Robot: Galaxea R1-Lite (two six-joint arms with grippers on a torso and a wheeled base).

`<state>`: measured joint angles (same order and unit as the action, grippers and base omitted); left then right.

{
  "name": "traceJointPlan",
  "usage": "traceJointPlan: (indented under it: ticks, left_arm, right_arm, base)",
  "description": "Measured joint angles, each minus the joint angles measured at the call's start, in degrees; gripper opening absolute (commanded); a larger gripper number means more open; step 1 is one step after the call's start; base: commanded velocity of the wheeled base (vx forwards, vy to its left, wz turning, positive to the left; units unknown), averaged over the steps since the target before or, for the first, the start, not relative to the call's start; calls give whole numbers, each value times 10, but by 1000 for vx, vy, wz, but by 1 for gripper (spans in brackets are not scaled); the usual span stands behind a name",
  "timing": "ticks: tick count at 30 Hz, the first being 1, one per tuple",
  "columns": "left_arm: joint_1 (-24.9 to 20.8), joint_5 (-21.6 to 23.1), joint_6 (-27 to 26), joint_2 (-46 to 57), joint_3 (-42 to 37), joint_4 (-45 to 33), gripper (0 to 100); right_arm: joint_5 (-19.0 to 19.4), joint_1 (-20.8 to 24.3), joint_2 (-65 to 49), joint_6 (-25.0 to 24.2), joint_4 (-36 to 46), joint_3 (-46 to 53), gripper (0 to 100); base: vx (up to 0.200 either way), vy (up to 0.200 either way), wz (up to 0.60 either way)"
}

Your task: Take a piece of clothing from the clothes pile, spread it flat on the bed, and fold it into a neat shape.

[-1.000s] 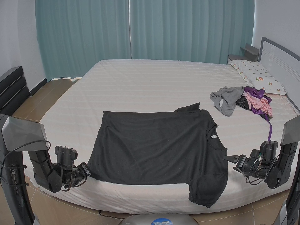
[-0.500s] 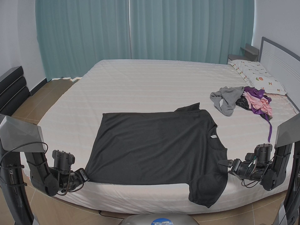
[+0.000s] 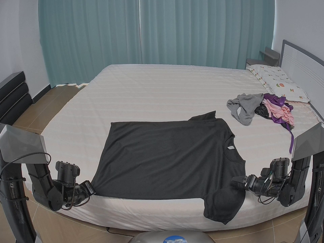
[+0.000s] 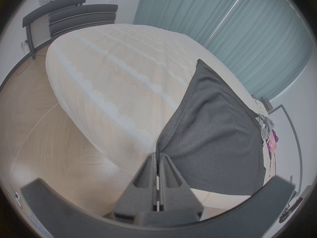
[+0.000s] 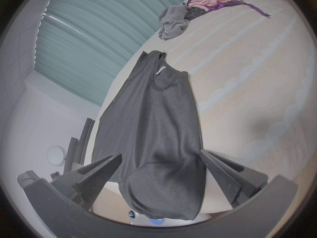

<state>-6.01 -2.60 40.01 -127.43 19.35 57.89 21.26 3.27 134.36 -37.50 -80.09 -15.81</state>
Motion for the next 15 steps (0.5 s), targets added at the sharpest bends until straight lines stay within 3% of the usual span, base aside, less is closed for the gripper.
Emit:
traceJointPlan:
  ticks: [12,13,15]
  left_arm:
    - [0,1,2,-1,0,1,0]
    - [0,1,2,-1,0,1,0]
    - [0,1,2,-1,0,1,0]
  right_arm:
    - [-18,-15,2,25,1,7,100]
    - [-17,-15,4,25,1,4,0]
    - [-17,-15,7,25,1,0,0]
  base:
    - [0,0,0]
    - [0,0,0]
    - [0,0,0]
